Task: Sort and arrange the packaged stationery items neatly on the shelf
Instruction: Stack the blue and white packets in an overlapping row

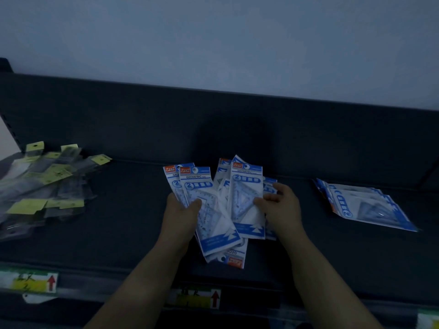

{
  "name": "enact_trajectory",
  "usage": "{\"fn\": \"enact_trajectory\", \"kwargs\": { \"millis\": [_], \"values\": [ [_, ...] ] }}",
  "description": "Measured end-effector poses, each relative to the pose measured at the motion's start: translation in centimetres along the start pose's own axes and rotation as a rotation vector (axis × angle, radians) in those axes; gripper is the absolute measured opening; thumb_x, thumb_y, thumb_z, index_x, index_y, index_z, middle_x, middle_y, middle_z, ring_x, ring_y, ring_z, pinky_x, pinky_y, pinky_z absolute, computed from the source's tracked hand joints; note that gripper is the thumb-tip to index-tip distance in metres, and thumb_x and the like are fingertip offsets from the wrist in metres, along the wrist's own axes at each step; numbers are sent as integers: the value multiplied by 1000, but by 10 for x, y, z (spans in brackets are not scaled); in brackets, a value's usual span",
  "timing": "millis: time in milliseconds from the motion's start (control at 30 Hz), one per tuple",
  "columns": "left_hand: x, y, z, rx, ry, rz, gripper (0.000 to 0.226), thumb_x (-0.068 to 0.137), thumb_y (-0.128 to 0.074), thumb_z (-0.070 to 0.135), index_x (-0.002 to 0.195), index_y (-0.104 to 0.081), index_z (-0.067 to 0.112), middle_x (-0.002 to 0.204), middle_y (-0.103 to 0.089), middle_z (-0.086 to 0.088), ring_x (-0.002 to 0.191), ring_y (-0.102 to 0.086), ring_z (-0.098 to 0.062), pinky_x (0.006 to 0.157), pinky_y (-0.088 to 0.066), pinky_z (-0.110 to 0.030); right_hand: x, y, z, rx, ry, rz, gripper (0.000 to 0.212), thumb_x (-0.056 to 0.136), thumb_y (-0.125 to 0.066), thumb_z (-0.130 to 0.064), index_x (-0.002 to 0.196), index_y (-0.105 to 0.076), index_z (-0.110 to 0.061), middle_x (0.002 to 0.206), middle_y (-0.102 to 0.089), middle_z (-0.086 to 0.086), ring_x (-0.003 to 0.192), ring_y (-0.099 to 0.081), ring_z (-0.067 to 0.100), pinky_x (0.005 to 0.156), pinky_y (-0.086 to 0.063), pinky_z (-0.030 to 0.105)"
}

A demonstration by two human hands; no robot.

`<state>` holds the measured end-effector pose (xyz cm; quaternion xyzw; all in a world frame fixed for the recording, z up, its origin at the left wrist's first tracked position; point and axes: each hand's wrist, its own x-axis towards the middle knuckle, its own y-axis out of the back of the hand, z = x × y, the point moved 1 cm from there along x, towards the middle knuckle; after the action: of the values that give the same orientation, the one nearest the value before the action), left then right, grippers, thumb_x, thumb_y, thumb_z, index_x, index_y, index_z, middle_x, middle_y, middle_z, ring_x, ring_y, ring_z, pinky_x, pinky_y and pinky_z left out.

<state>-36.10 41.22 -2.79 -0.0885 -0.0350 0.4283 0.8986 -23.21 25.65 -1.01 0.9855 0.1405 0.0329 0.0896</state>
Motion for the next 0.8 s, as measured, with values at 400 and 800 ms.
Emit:
{"fn": "enact_trajectory", "kwargs": {
  "millis": [400,800],
  "values": [
    [-1,-1,1,-5,8,12,23,100,-46,16,122,-49,15,113,-63,-7,101,-64,-23,81,-54,-40,4,3,-2,95,165,149,14,89,-58,-4,97,-60,-16,87,-62,-3,75,-57,6,59,-46,12],
    [5,6,-4,74,22,25,40,88,-62,5,126,-52,4,113,-65,-13,93,-67,-23,53,-54,-19,-5,-1,-1,-148,171,7,21,91,-60,-14,111,-58,-16,95,-61,-4,81,-58,3,61,-44,10]
  ]
}}
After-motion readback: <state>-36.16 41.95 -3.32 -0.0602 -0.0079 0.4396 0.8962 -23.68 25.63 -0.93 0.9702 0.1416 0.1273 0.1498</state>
